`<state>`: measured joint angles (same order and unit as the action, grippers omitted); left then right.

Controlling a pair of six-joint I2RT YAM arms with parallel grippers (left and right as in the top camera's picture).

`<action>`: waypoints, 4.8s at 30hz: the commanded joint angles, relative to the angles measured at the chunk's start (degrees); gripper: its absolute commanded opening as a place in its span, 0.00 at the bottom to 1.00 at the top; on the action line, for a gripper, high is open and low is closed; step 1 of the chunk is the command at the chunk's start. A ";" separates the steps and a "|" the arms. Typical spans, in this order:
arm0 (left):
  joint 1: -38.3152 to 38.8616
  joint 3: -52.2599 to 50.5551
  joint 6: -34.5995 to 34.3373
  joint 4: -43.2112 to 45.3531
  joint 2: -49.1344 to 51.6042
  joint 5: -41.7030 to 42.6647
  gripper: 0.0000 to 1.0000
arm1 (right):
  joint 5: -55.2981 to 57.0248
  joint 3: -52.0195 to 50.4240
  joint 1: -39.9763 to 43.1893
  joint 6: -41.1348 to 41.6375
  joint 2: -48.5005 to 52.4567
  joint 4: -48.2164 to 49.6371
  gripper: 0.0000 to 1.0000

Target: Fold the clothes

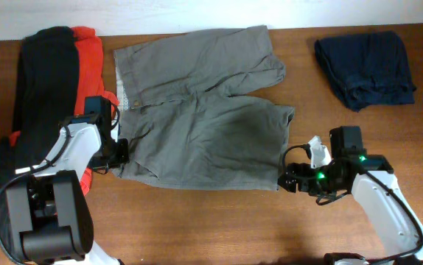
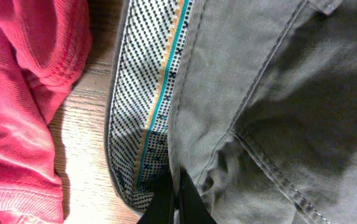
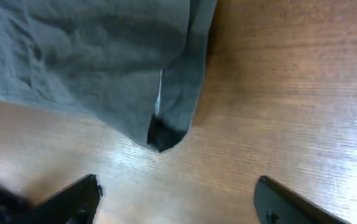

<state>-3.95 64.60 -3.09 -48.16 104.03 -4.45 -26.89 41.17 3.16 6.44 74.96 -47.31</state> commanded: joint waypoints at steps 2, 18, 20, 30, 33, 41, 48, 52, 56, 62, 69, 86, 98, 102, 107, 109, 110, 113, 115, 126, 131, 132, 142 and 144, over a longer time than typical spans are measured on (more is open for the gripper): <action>0.04 -0.87 -1.22 0.15 -0.61 1.29 0.00 | 0.52 -4.24 -0.57 2.95 0.11 5.40 0.69; 0.04 -0.87 -1.22 0.24 -0.61 2.16 0.00 | -1.92 -8.76 -5.57 4.81 0.59 21.53 0.66; 0.04 -0.87 -1.49 0.39 -0.61 2.16 0.01 | 0.96 -8.76 -8.48 7.43 1.77 22.86 0.64; 0.02 -0.87 -2.75 0.68 -0.61 2.19 0.01 | 4.90 -8.26 -11.41 12.68 6.27 25.77 0.06; 0.02 -0.85 -3.93 -0.63 -0.98 2.19 0.00 | 4.87 -5.27 -7.80 12.41 2.80 19.74 0.04; 0.02 -0.85 -4.22 -7.30 -13.18 3.45 0.01 | 5.62 9.92 4.83 5.29 -9.81 -3.48 0.04; 0.02 -0.85 -4.17 -8.52 -28.94 4.52 0.00 | 7.15 19.87 9.62 1.27 -15.34 -15.02 0.04; 0.04 -0.79 -4.17 -9.42 -37.66 4.52 0.00 | 8.22 22.43 9.73 1.25 -17.29 -18.95 0.04; 0.02 -0.79 -4.20 -10.12 -44.85 4.52 0.01 | 8.35 24.85 9.73 0.35 -19.39 -23.58 0.04; 0.02 -0.74 -4.20 -11.72 -53.37 4.46 0.00 | 11.67 31.45 9.73 -0.52 -23.93 -31.95 0.04; 0.02 -0.76 -4.22 -13.14 -51.36 1.40 0.00 | 10.93 30.99 9.62 -2.60 -22.82 -24.76 0.04; 0.02 -0.76 -11.19 -4.15 -28.13 -10.88 0.00 | 3.32 29.49 0.68 -6.27 11.67 7.69 0.04; 0.02 -0.76 -11.23 15.21 -11.47 -14.47 0.01 | 3.37 29.49 -0.17 -6.99 24.28 28.92 0.04; 0.02 -0.76 -11.23 19.10 -8.98 -14.91 0.00 | 3.37 29.49 -1.31 -7.15 28.63 32.65 0.04; 0.02 -0.76 -11.23 23.47 -7.34 -15.06 0.00 | 3.54 29.49 -2.45 -7.10 32.89 37.79 0.04; 0.02 -0.76 -11.23 25.35 -6.84 -15.04 0.01 | 3.54 29.51 -2.51 -7.08 33.99 39.56 0.04; 0.02 -0.76 -11.23 26.14 -6.60 -15.04 0.01 | 3.54 29.49 -2.51 -7.08 34.21 40.17 0.04; 0.02 -0.76 -11.23 28.02 -5.62 -14.86 0.09 | 4.92 29.49 -2.49 -7.08 35.04 41.99 0.08; 0.02 -0.76 -11.21 28.44 -4.90 -14.86 0.53 | 5.07 29.51 -2.45 -7.10 35.04 42.27 0.33; 0.09 2.08 -10.12 21.46 -9.40 -8.52 0.99 | 3.37 33.05 -0.42 -8.76 31.02 22.97 0.92; 0.09 2.25 -10.12 18.64 -11.82 -5.35 0.99 | 0.50 32.98 -0.55 -15.39 32.33 14.43 0.84; 0.09 2.25 -10.12 18.47 -11.80 -5.35 0.99 | 0.42 32.87 -0.57 -15.67 32.79 14.27 0.82; 0.20 2.25 -10.14 18.16 -11.80 -4.26 0.99 | 0.35 32.50 -0.66 -14.95 38.88 20.11 0.64; 0.20 2.25 -10.14 18.32 -11.80 -4.26 0.99 | 0.50 32.50 -1.07 -14.91 39.82 21.42 0.62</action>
<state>-3.77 66.22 -13.93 -30.00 93.06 -9.41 -26.04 73.14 2.68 -8.58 113.06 -27.24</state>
